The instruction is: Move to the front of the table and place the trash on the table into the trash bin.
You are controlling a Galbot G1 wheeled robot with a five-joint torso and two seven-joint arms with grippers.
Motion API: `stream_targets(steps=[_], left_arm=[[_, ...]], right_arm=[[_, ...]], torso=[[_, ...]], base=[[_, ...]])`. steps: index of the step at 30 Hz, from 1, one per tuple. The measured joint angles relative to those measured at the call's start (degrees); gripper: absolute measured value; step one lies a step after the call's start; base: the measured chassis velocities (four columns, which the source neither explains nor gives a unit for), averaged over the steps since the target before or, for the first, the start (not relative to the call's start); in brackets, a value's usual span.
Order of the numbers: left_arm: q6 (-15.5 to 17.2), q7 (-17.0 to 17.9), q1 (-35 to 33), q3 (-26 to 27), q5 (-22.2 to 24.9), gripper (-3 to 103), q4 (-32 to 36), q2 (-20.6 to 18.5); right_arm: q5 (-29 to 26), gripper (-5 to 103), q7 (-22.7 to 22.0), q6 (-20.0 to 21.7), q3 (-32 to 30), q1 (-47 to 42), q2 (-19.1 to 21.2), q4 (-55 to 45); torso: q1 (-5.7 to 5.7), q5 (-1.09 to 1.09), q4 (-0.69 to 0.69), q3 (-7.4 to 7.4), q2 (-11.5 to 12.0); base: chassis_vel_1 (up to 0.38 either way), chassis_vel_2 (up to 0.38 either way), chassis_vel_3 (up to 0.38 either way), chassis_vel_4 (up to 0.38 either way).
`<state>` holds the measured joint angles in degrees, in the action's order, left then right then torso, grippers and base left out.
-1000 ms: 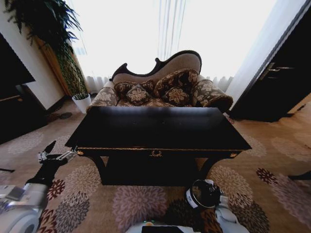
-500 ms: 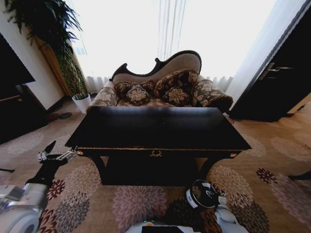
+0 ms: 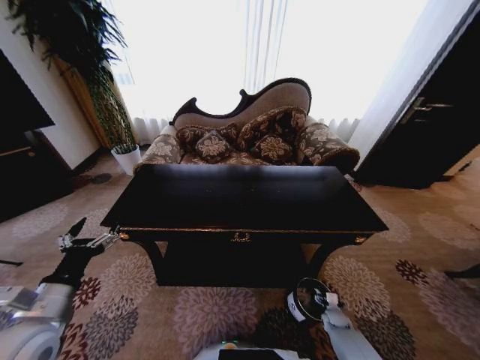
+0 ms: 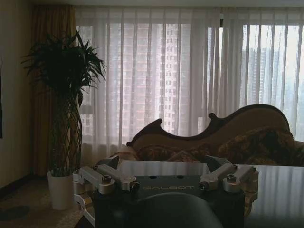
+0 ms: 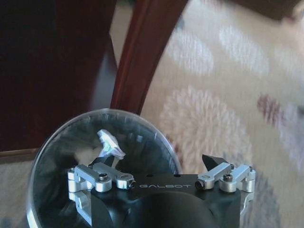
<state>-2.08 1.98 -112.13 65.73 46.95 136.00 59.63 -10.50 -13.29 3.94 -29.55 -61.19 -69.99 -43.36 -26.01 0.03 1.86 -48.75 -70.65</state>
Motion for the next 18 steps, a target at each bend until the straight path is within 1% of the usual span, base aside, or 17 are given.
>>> stream_targets(steps=[1, 3, 5, 6, 7, 8, 9, 10, 11, 12, 13, 14, 15, 16, 17, 18], left_arm=[[0.0, 0.0, 0.0, 0.0, 0.0, 100, 0.0, 0.0], [0.0, 0.0, 0.0, 0.0, 0.0, 100, 0.0, 0.0], [0.0, 0.0, 0.0, 0.0, 0.0, 100, 0.0, 0.0], [0.0, 0.0, 0.0, 0.0, 0.0, 100, 0.0, 0.0], [0.0, 0.0, 0.0, 0.0, 0.0, 100, 0.0, 0.0], [0.0, 0.0, 0.0, 0.0, 0.0, 100, 0.0, 0.0], [0.0, 0.0, 0.0, 0.0, 0.0, 100, 0.0, 0.0], [0.0, 0.0, 0.0, 0.0, 0.0, 100, 0.0, 0.0], [0.0, 0.0, 0.0, 0.0, 0.0, 100, 0.0, 0.0], [0.0, 0.0, 0.0, 0.0, 0.0, 100, 0.0, 0.0], [0.0, 0.0, 0.0, 0.0, 0.0, 100, 0.0, 0.0], [0.0, 0.0, 0.0, 0.0, 0.0, 100, 0.0, 0.0], [0.0, 0.0, 0.0, 0.0, 0.0, 100, 0.0, 0.0], [0.0, 0.0, 0.0, 0.0, 0.0, 100, 0.0, 0.0], [0.0, 0.0, 0.0, 0.0, 0.0, 100, 0.0, 0.0], [0.0, 0.0, 0.0, 0.0, 0.0, 100, 0.0, 0.0]], right_arm=[[0.0, 100, 0.2, 0.1, 0.1, -0.1, 0.3, -0.1], [1.2, 100, 0.7, -0.8, -0.1, -0.5, 0.5, 0.6], [1.4, 100, 0.7, -0.6, 0.0, -1.1, 0.8, 0.4], [5.3, 100, 0.6, -2.8, -0.9, -1.0, 0.7, 1.6], [3.1, 100, 0.9, -1.8, -0.7, -1.3, 1.0, 0.9], [1.9, 100, 0.6, -0.5, -0.4, -1.7, 1.1, 0.1], [1.9, 100, 0.6, -0.5, -0.4, -1.7, 1.1, 0.1], [7.8, 100, -0.2, -3.0, -1.4, -1.5, 0.9, 1.1], [10.9, 100, 0.2, -4.6, -2.2, -0.8, 0.9, 2.3], [6.9, 100, 0.3, -1.5, -1.5, -0.9, 1.1, 1.7], [7.4, 100, -0.2, -0.6, -1.3, -1.1, 0.9, 1.7], [7.4, 100, -0.2, -0.6, -1.3, -1.1, 0.9, 1.7], [11.0, 100, -0.1, -2.8, -2.1, -0.9, 0.5, 2.6], [7.9, 100, 0.6, 0.1, -2.0, -0.9, 0.2, 2.0], [7.5, 100, 0.4, 1.2, -1.8, -1.3, 0.1, 1.5], [7.5, 100, 0.4, 1.2, -1.8, -1.3, 0.1, 1.5]], torso=[[0.0, -0.08, -0.02, 0.01, 0.0], [0.0, -0.04, 0.0, 0.0, 0.0], [0.0, -0.02, 0.0, 0.0, 0.0], [0.0, -0.03, 0.04, 0.0, 0.0], [0.0, -0.1, 0.01, 0.01, 0.0], [0.01, -0.08, -0.01, 0.01, 0.0], [0.01, -0.08, -0.01, 0.01, 0.0], [0.01, 0.04, 0.01, 0.0, 0.0], [0.0, -0.01, 0.03, 0.0, 0.0], [0.0, -0.13, -0.03, 0.01, 0.0], [0.01, -0.12, -0.02, 0.01, 0.0], [0.01, -0.12, -0.02, 0.01, 0.0], [0.01, 0.01, 0.04, -0.01, 0.0], [0.0, -0.03, -0.04, 0.0, 0.0], [0.0, -0.12, -0.04, 0.0, 0.0], [0.0, -0.12, -0.04, 0.0, 0.0]], base=[[0.0, 0.0, 0.0, 0.0], [0.0, 0.0, 0.0, 0.0], [0.0, 0.0, 0.0, 0.0], [0.0, 0.0, 0.0, 0.0], [0.0, 0.0, 0.0, 0.0], [0.0, 0.0, 0.0, 0.0], [0.0, 0.0, 0.0, 0.0], [0.0, 0.0, 0.0, 0.0], [0.0, 0.0, 0.0, 0.0], [0.0, 0.0, 0.0, 0.0], [0.0, 0.0, 0.0, 0.0], [0.0, 0.0, 0.0, 0.0], [0.0, 0.0, 0.0, 0.0], [0.0, 0.0, 0.0, 0.0], [0.0, 0.0, 0.0, 0.0], [0.0, 0.0, 0.0, 0.0]])
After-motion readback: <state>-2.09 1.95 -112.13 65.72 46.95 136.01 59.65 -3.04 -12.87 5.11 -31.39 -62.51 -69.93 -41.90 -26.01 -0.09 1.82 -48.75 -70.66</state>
